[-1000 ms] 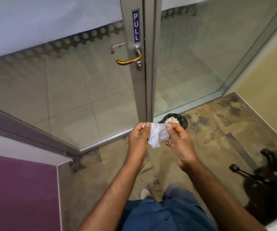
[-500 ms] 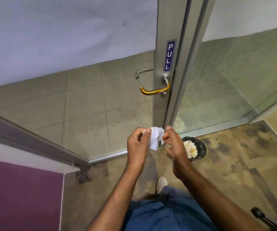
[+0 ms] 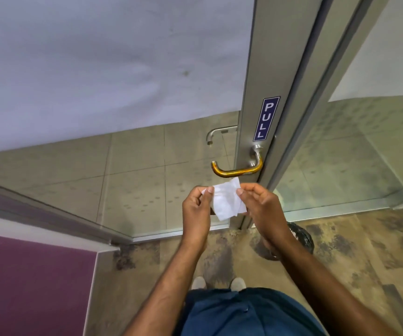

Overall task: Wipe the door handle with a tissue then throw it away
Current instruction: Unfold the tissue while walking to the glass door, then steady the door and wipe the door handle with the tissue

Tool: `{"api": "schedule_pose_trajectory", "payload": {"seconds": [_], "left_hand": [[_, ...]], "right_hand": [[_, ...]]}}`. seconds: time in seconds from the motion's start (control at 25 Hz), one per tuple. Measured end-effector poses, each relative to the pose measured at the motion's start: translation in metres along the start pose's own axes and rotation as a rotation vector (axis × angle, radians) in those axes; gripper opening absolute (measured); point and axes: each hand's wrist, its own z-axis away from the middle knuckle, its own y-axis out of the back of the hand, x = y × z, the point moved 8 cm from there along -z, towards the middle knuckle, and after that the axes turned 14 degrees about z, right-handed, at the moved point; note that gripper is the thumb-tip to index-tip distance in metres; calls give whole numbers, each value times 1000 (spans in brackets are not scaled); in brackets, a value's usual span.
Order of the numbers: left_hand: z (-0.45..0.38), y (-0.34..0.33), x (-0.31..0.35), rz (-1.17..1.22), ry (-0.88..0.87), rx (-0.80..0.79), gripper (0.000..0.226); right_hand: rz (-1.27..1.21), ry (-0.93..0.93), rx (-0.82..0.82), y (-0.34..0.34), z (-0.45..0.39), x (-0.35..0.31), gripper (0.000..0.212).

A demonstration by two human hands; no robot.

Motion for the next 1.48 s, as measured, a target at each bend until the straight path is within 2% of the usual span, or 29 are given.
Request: {"api": "schedule_pose_trajectory", "payload": {"seconds": [0.12,0.24,0.36,0.48,0.64,0.76,0.92,1.04,1.16,1.24,1.32,1.4,1.48], "left_hand": [[-21,-6,7,52,-26,-3,24],[-37,-11,10,77,-30,-2,21],[-50,-6,10,79,-25,45,19],[-61,3,10,63,-5,74,17],[-70,11,10,-4,29,65,17],[-75,12,13,-61,30,43,22],[-81,14,24,-177,-43,-6,19],[-77,21,48,-335,-199,-26,24],[-64,20,84,-466,-418,-91,14],[-50,11,120,-567,-679,-137,8],[-33,-1,155,-667,-991,-166,17],[-24,-13,181,-759,-1219,-180,21],[-25,-27,200,-839,-1353,-181,26]], "right_hand": [[192,254,127,11,-15,-38,16],[536,536,263,8,-27,-69,19],[824,669,406,-6,-34,-85,26],[1079,589,507,-19,-39,-87,23],[1251,479,434,-42,-38,-85,33],[1390,406,341,-67,-38,-86,29],[1604,366,395,-85,-39,-95,22],[1665,372,377,-91,-45,-91,23],[1525,395,452,-86,-50,-100,21],[1420,355,399,-85,-59,-99,33],[1373,307,317,-86,-67,-90,45],[1305,321,333,-85,-63,-89,43],[1392,333,377,-87,-52,-84,30]]}}
